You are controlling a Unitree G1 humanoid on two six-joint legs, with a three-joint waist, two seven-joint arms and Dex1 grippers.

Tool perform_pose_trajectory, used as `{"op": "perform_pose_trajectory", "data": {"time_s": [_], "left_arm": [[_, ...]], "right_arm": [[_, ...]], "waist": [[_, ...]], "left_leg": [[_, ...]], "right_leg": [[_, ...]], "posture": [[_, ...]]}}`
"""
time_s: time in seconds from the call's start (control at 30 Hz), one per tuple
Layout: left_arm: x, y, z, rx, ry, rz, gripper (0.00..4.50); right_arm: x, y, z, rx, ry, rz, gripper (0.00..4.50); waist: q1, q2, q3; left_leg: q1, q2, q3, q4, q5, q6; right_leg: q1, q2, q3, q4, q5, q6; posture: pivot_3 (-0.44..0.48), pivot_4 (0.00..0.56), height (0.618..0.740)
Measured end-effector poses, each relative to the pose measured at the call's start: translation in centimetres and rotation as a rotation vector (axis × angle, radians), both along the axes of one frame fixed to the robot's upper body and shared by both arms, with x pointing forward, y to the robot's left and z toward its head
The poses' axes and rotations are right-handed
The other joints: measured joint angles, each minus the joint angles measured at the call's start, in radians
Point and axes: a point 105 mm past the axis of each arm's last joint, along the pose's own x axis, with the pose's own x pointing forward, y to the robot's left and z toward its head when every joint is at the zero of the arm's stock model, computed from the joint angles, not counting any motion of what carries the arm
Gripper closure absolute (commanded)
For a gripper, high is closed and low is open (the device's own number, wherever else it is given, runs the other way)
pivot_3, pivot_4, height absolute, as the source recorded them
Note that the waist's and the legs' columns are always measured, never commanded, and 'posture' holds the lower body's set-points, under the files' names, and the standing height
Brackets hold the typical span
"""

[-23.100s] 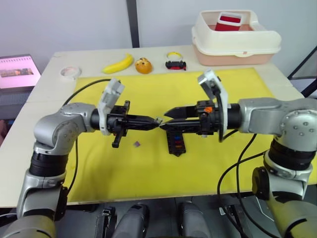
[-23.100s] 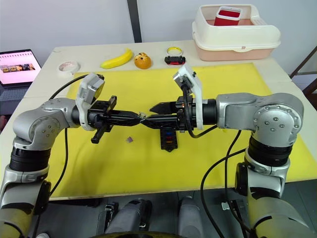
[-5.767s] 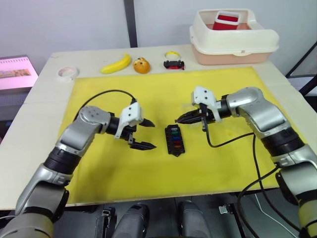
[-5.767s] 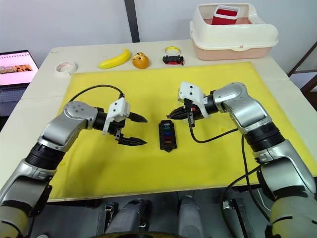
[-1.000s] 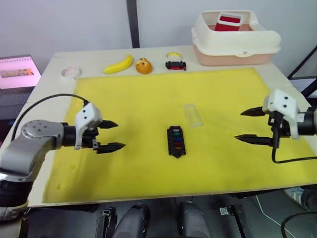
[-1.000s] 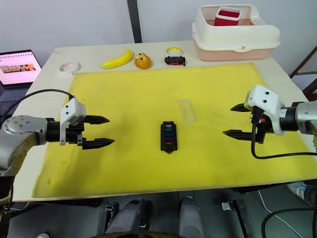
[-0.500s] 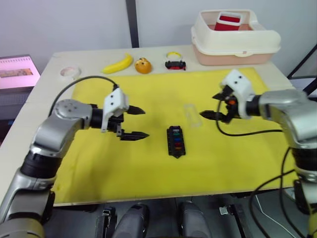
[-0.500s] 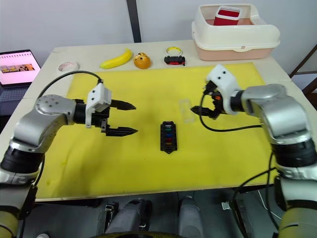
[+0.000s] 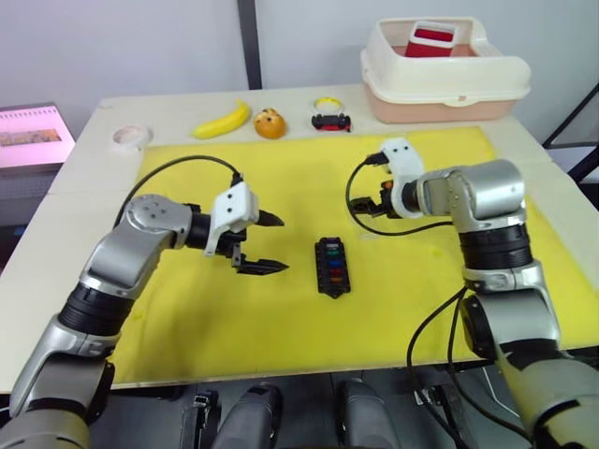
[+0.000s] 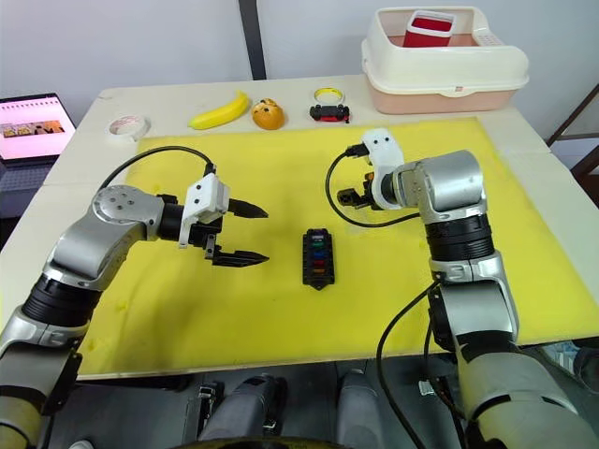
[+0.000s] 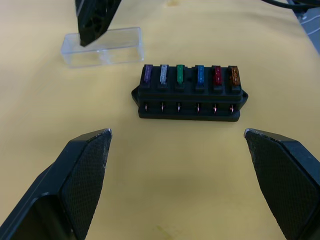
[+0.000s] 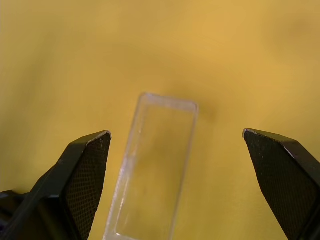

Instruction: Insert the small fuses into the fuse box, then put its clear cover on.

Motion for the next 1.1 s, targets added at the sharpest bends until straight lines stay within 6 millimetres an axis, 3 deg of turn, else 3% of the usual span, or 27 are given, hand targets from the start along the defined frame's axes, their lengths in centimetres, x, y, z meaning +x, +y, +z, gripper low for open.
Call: {"op": "perform_pose_trajectory", "data": {"time_s": [0.27,0.57,0.67,0.8,1.0,1.1], "left_arm": [[-0.3,0.1,-0.5,-0.007,0.004,0.026,0.0],[-0.2,0.0,-0.5,-0.016,-0.006,0.045,0.0],[-0.2,0.0,-0.5,-0.016,-0.006,0.045,0.0],[-0.2,0.0,-0.5,-0.018,-0.006,0.046,0.0],[-0.2,0.1,-0.6,-0.016,-0.003,0.046,0.0],[-0.8,0.6,-1.0,-0.014,0.036,0.066,0.0]], "right_arm": [[-0.4,1.1,-1.9,-0.052,0.034,0.025,0.01],[-1.3,1.5,-2.3,-0.108,0.01,0.044,0.01],[-1.6,1.5,-2.4,-0.118,0.007,0.041,0.84],[-1.9,1.7,-2.6,-0.127,0.005,0.046,2.73],[-1.9,1.9,-2.5,-0.164,-0.023,0.068,2.8],[-2.1,0.9,-1.9,-0.216,-0.041,0.113,2.8]], "waist": [[-0.002,0.0,0.0],[-0.001,0.0,0.0],[-0.001,0.0,0.0],[-0.001,0.0,0.0],[-0.001,0.0,0.0],[0.001,0.0,0.0]], "left_leg": [[0.0,0.0,0.0,0.0,0.0,0.0],[0.0,0.0,0.0,0.0,0.0,0.0],[0.0,0.0,0.0,0.0,0.0,0.0],[0.0,0.0,0.0,0.0,0.0,0.0],[0.0,0.0,0.0,0.0,0.0,0.0],[0.0,0.0,0.0,0.0,0.0,0.0]], "right_leg": [[0.0,0.0,0.0,0.0,0.0,0.0],[0.0,0.0,0.0,0.0,0.0,0.0],[0.0,0.0,0.0,0.0,0.0,0.0],[0.0,0.0,0.0,0.0,0.0,0.0],[0.0,0.0,0.0,0.0,0.0,0.0],[0.0,0.0,0.0,0.0,0.0,0.0]], "posture": [[0.0,0.15,0.74],[0.0,0.15,0.74],[0.0,0.15,0.74],[0.0,0.15,0.74],[0.0,0.15,0.74],[0.0,0.15,0.74]]}}
